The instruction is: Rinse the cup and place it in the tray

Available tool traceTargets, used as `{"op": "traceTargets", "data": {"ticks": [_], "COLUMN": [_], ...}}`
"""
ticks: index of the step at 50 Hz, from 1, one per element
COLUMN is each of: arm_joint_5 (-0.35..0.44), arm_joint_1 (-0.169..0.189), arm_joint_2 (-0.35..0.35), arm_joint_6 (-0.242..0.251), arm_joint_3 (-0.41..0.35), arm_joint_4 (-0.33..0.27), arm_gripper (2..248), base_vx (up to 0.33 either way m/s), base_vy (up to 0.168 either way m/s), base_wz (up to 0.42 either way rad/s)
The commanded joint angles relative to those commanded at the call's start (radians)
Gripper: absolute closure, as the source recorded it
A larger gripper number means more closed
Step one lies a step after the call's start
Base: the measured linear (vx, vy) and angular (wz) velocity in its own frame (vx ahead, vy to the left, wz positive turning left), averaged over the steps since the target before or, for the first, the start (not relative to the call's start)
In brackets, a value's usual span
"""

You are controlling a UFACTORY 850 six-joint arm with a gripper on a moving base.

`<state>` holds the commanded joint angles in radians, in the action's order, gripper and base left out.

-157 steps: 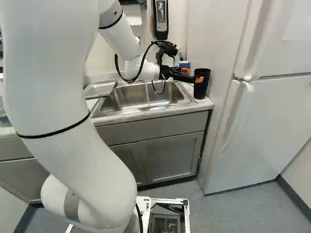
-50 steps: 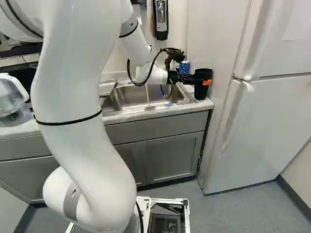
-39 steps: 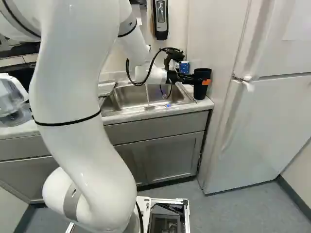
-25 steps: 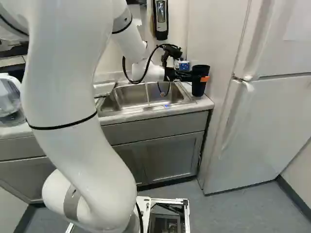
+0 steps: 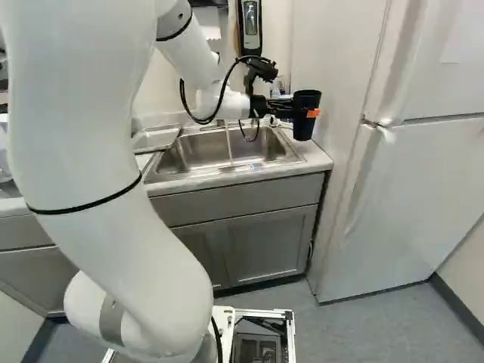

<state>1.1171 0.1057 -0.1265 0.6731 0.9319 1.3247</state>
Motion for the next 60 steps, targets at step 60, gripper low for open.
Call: {"op": "traceTargets", "data": {"ticks": [60], "arm_joint_5": [-0.206], "arm_joint_1": [-0.062], "arm_joint_2": [0.109], "arm_joint_6": [0.006], "arm_joint_3": [0.003], "arm_joint_4": [-0.056], "arm_gripper": [125], "base_vx": [0.000], "base_vy": [0.000], "base_wz": [0.000]}}
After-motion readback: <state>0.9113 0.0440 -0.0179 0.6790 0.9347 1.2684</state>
